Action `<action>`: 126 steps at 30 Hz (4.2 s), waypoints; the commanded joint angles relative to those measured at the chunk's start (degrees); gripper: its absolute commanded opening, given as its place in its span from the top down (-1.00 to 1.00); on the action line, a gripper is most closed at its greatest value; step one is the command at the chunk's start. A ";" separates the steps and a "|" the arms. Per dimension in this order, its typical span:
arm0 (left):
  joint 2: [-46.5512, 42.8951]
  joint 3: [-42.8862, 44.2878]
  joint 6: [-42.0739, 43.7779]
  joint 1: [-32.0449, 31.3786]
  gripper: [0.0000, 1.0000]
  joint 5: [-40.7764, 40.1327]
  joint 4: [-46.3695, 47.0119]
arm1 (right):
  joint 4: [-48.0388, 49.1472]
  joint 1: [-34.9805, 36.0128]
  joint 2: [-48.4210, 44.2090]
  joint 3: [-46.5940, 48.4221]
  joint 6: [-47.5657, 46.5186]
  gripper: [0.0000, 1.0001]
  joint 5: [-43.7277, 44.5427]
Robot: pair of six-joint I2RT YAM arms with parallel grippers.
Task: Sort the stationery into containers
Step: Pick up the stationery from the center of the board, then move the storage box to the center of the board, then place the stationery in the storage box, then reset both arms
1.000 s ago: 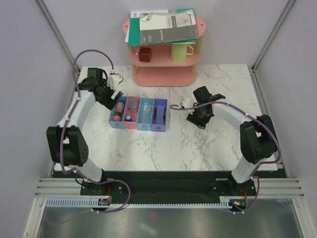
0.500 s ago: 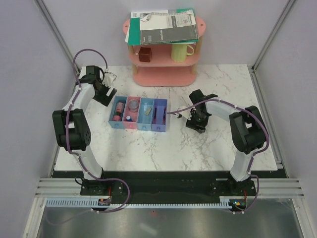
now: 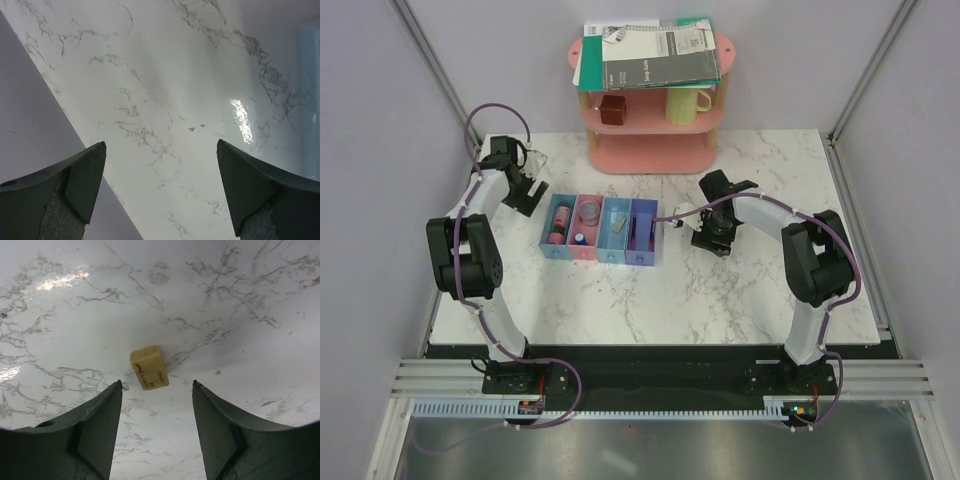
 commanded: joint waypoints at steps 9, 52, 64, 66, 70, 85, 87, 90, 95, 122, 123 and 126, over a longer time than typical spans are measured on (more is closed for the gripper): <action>4.58 -1.93 -0.24 -0.38 -0.96 0.19 2.96 | -0.21 0.00 3.22 4.96 -3.60 -0.31 -1.97; -2.54 -5.89 -5.78 -21.21 -0.94 9.25 -2.93 | 3.57 0.34 -13.21 18.06 26.80 1.00 -11.28; 0.01 -0.88 -6.84 -24.46 -0.93 9.86 -3.46 | 11.48 5.54 -13.21 8.66 30.94 1.00 -11.98; 0.62 -0.18 -6.93 -24.64 -0.93 9.95 -3.46 | 12.71 6.15 -13.13 6.90 31.20 1.00 -11.90; 2.21 1.67 -7.36 -25.25 -0.93 10.48 -3.54 | 13.50 6.94 -12.16 4.79 31.64 1.00 -11.90; 0.28 1.15 -6.49 -26.05 -0.93 8.82 -3.02 | 18.16 9.05 -10.22 -0.31 32.17 1.00 -10.14; -2.60 0.54 -6.22 -26.13 -0.93 8.55 -3.02 | 18.43 9.05 -10.31 -0.92 32.08 1.00 -9.79; -6.21 -0.52 -6.14 -26.13 -0.95 8.11 -3.02 | 18.87 9.05 -10.05 -1.54 31.91 0.96 -9.26; -16.41 -2.01 -6.31 -26.13 -0.98 9.68 -2.93 | 18.87 9.05 -9.61 -1.45 31.47 0.12 -9.09; -57.20 -11.76 -17.37 -25.44 -0.99 19.01 -2.14 | 4.55 3.78 -48.97 -5.23 30.49 -0.96 3.83; -57.64 -12.73 -18.95 -24.73 -0.99 18.83 -2.23 | 3.76 3.69 -50.11 -5.67 30.67 -0.96 3.83; -59.40 -17.04 -21.87 -22.44 -0.99 21.02 -2.05 | 3.05 3.78 -53.90 -5.85 31.11 -0.96 3.83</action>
